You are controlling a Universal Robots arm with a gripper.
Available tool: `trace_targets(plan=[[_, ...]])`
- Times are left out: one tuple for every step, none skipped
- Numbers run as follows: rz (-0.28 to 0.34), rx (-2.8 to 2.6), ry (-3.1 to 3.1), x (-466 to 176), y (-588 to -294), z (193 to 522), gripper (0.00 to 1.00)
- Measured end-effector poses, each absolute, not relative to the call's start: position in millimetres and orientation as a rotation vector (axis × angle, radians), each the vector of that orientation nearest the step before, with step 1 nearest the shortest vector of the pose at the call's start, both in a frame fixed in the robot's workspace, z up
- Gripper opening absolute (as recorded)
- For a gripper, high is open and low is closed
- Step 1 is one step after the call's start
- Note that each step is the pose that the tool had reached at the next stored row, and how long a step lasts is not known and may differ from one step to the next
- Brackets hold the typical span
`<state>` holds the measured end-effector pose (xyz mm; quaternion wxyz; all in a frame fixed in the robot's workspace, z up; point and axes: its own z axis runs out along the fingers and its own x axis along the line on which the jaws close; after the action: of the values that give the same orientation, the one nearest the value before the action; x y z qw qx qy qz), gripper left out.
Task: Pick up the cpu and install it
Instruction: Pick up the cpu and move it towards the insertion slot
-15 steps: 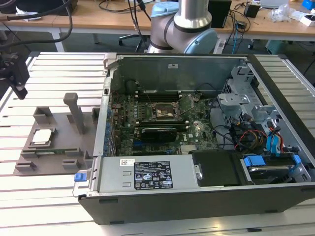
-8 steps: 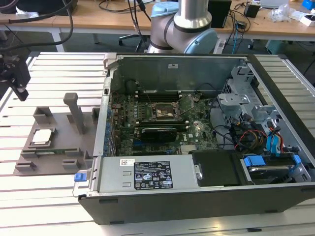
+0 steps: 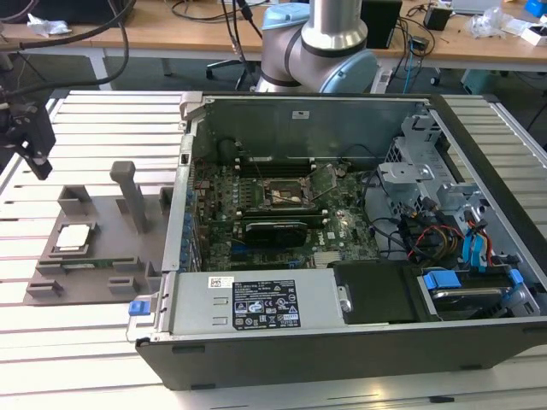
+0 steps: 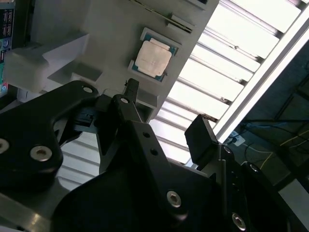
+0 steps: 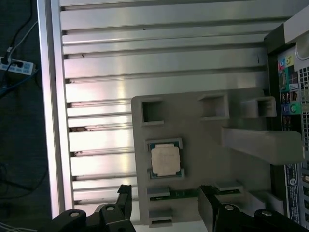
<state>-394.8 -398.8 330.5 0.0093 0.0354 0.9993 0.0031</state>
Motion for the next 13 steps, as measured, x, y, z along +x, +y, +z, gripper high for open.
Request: trace_targets(plan=[[0.01,0.11,3.121,-394.8,-398.8,329.4,0.66],[0.01,0.11,3.121,-394.8,-398.8,328.6,0.66],[0.01,0.11,3.121,-394.8,-398.8,328.0,0.66],[0.01,0.11,3.121,-394.8,-398.8,327.4,0.66],[0.01,0.11,3.121,-394.8,-398.8,326.8,0.66],[0.01,0.11,3.121,-394.8,-398.8,325.1,0.66],[0.01,0.11,3.121,-394.8,-398.8,323.8,0.66],[0.01,0.11,3.121,-394.8,-398.8,322.7,0.66],[0.01,0.11,3.121,-394.8,-398.8,322.0,0.66],[0.01,0.11,3.121,-394.8,-398.8,320.8,0.66],[0.01,0.11,3.121,-394.8,-398.8,320.1,0.66],[0.01,0.11,3.121,-394.8,-398.8,319.5,0.66],[0.01,0.11,3.121,-394.8,-398.8,318.7,0.66]])
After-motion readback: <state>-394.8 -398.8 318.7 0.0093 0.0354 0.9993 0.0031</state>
